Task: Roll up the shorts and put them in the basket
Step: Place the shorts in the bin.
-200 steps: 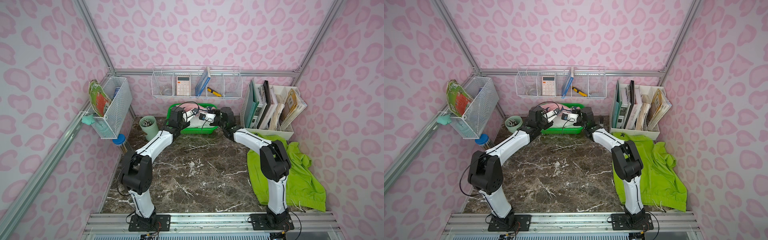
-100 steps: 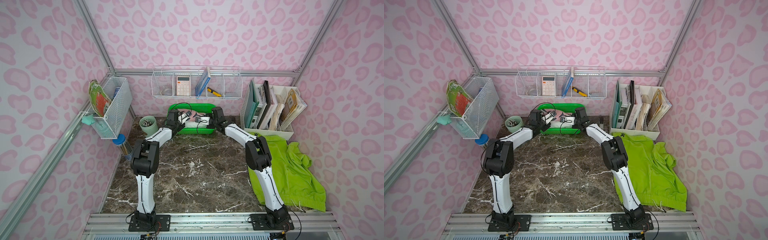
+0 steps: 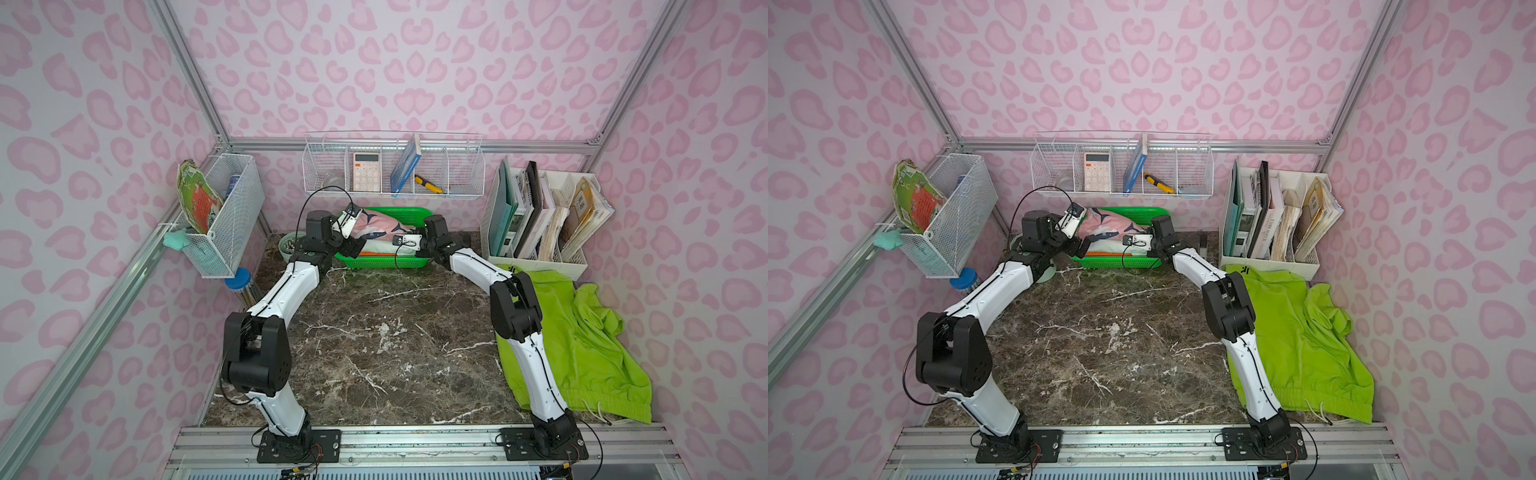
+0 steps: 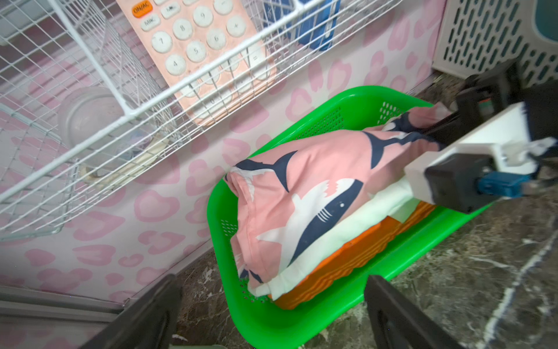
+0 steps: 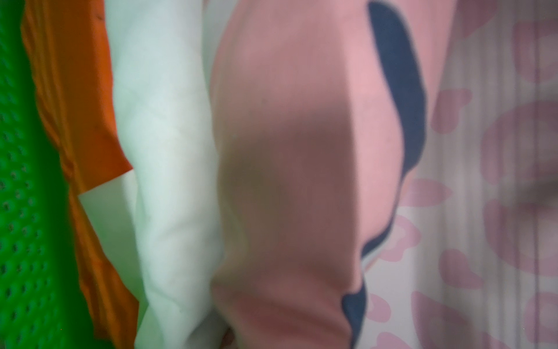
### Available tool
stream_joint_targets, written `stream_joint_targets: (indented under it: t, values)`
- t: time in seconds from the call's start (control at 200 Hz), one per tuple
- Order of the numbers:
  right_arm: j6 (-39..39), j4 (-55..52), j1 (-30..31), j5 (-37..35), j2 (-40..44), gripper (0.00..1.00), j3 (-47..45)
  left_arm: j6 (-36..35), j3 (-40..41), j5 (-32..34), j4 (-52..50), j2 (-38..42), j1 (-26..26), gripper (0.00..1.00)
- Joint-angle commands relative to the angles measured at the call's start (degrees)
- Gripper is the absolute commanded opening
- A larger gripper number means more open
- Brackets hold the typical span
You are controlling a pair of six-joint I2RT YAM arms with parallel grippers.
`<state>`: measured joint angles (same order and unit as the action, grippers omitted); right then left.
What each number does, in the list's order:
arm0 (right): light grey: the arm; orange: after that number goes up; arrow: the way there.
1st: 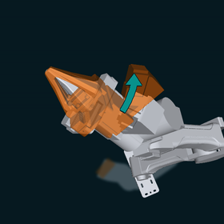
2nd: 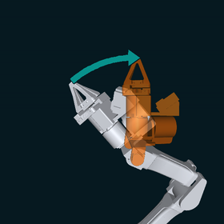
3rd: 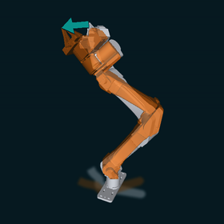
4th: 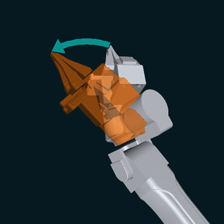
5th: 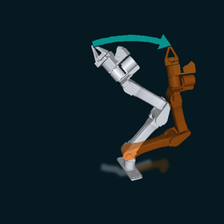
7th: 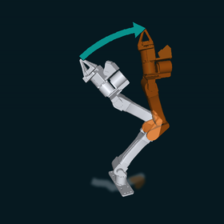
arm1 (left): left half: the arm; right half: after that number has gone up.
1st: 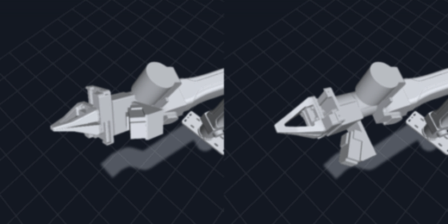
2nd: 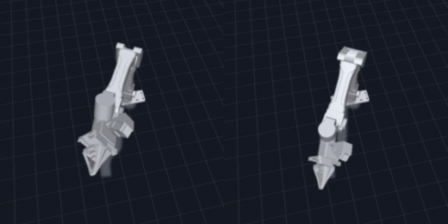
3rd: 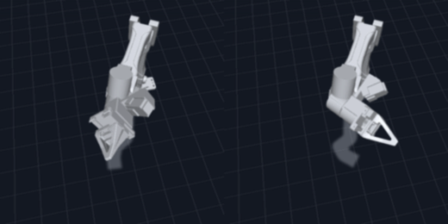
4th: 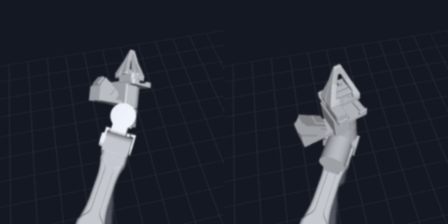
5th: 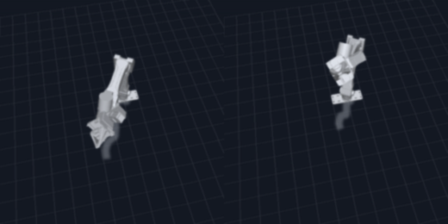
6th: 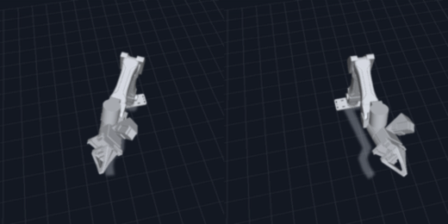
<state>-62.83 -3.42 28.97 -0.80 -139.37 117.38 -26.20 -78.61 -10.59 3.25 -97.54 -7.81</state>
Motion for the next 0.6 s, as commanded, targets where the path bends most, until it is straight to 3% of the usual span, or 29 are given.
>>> stream_joint_targets:
  t: [0.0, 0.035, 0.125, 0.185, 0.6]
  values:
    - [-0.4, -2.6, 0.5, -1.9, 0.5, 0.00, -0.6, 7.8, 0.2, -5.2, 4.1, 1.2, 0.2, 0.93]
    - [-0.5, -2.5, 0.7, -2.1, 0.5, 0.00, -0.7, 8.9, -0.8, -6.7, 4.4, 0.6, 0.2, 0.83]
    - [-0.6, -2.5, 1.2, -2.1, 0.8, 0.00, -1.2, 11.4, -2.7, -8.1, 8.3, -3.0, 0.1, 0.27]
    - [-0.8, -2.3, 1.5, -2.0, 1.3, 0.00, -2.2, 12.0, -3.2, -8.9, 12.4, -6.3, 0.2, 0.00]
    - [-1.2, 0.4, 1.5, -2.1, 2.3, 0.00, -5.5, 18.3, -14.1, -17.0, 16.3, -22.6, 0.3, 0.00]
